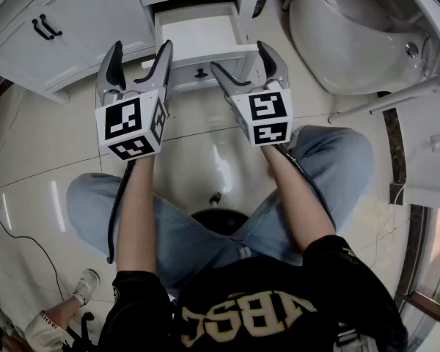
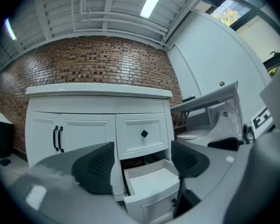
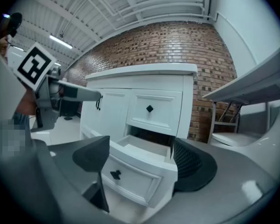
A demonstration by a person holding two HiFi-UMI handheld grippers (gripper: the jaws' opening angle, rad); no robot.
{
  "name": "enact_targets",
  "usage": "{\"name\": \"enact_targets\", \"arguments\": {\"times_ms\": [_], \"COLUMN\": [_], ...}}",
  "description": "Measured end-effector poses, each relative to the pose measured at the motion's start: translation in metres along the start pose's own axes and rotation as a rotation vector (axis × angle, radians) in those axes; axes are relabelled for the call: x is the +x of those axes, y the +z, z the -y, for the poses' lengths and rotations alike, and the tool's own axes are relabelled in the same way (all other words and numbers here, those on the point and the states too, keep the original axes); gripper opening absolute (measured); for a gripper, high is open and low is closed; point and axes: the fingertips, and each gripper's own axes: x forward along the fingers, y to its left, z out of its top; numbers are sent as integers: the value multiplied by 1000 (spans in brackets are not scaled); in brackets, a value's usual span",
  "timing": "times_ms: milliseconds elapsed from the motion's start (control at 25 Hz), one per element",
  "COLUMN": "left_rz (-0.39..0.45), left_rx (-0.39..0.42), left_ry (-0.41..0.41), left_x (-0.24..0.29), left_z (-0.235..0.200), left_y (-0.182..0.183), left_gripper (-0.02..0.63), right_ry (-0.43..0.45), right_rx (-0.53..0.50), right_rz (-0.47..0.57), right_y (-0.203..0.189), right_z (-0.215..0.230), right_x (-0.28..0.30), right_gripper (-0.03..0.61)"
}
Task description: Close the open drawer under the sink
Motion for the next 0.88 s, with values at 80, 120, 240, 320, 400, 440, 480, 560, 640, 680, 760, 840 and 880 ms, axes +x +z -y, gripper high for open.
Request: {"name": "enact_targets", "arguments": {"times_ms": [80, 120, 240, 320, 400, 440, 480, 560, 640, 680, 760, 840, 880], "left_rz": [-3, -4, -8, -8, -7, -5, -5, -3, 0, 1, 5, 9, 9], "left_rx": [-9, -13, -24, -28, -34, -38, -44, -54, -63, -70, -90, -105, -107], "left_ry": [6, 8, 11, 10, 7, 7, 8, 12, 12, 10, 2, -6, -10], "left_x": [7, 10, 20, 26, 31, 33, 35, 39, 44, 47, 50, 54, 57], "left_z": [-3, -4, -6, -7, -7, -8, -9, -11, -14, -15, -16, -17, -17], "left_y": [-1, -1, -3, -4, -4, -4, -5, -5, -4, -3, -3, -2, -2], "left_gripper": [385, 385, 385, 385, 385, 385, 385, 385, 385, 385, 384, 383, 383], "right_ry": [22, 35, 79, 109, 155, 186, 216, 257, 267, 264, 254, 251, 252], "right_rx": [-8, -7, 13, 25, 33, 33, 30, 18, -2, -12, -27, -35, -42], "right_rz": [-39, -60, -123, -164, -204, -223, -240, -270, -294, -302, -310, -312, -315], "right_y": [-17, -25, -51, -68, -86, -94, -102, -115, -124, -127, -129, -128, -128], "right_z": [-7, -11, -24, -32, -42, -48, -55, -63, -65, -66, -66, -67, -68], "right_x": [7, 11, 22, 29, 37, 40, 44, 50, 56, 58, 63, 71, 75], "right_gripper": [436, 432, 408, 364, 308, 302, 282, 246, 205, 172, 85, 72, 69]}}
